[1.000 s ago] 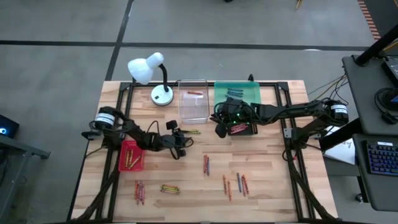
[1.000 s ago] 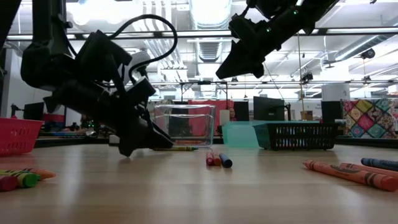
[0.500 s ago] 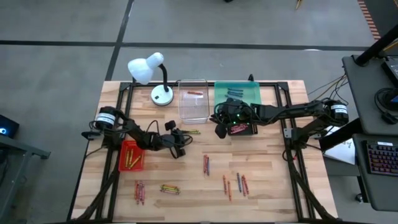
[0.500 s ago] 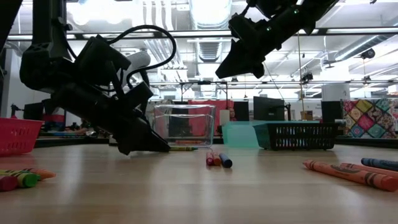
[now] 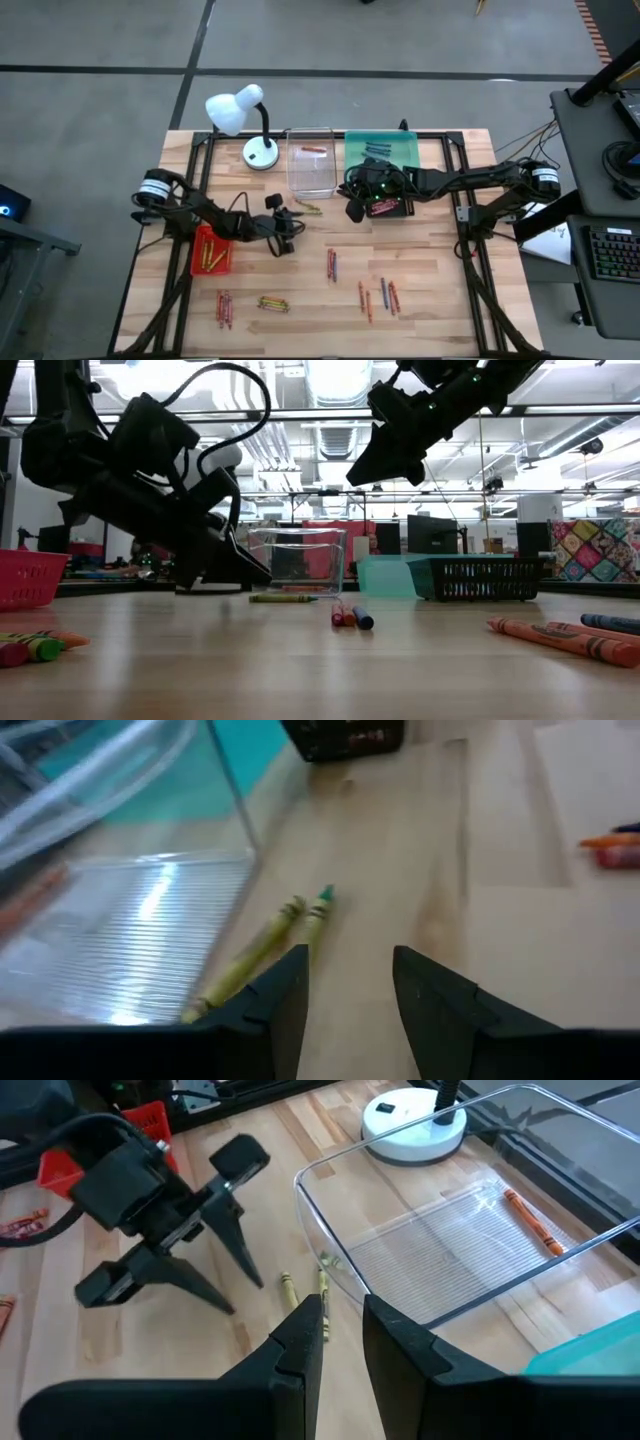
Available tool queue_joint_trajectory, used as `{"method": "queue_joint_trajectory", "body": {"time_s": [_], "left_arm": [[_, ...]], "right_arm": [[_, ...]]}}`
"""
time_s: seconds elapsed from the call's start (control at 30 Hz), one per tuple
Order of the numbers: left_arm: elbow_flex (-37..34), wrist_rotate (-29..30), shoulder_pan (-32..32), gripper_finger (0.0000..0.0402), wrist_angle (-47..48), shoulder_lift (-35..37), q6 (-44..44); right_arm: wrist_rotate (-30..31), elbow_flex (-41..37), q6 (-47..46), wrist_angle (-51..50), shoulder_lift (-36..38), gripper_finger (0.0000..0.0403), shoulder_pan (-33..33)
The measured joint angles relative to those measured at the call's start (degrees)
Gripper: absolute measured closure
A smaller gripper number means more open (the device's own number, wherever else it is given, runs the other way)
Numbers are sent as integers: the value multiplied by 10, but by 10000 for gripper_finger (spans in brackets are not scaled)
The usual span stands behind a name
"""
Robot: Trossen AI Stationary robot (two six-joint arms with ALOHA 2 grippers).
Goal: Sort crayons
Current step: Put the green crayon into the orange bin
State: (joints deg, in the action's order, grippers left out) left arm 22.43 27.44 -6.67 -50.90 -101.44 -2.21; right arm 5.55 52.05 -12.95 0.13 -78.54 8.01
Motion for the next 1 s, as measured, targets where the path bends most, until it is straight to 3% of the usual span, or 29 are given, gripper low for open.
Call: {"method": "queue_joint_trajectory", "body": {"time_s": [0.33, 0.67, 1.0], "left_arm": [[0, 1, 47, 271, -1, -31, -56], [2, -61, 53, 272, 4, -43, -40], [1, -70, 54, 317, 16, -43, 6]], "right_arm": [[0, 0, 0, 0, 0, 337, -4], [0, 0, -6, -3, 0, 337, -7], [0, 0, 1, -3, 0, 337, -9]]}}
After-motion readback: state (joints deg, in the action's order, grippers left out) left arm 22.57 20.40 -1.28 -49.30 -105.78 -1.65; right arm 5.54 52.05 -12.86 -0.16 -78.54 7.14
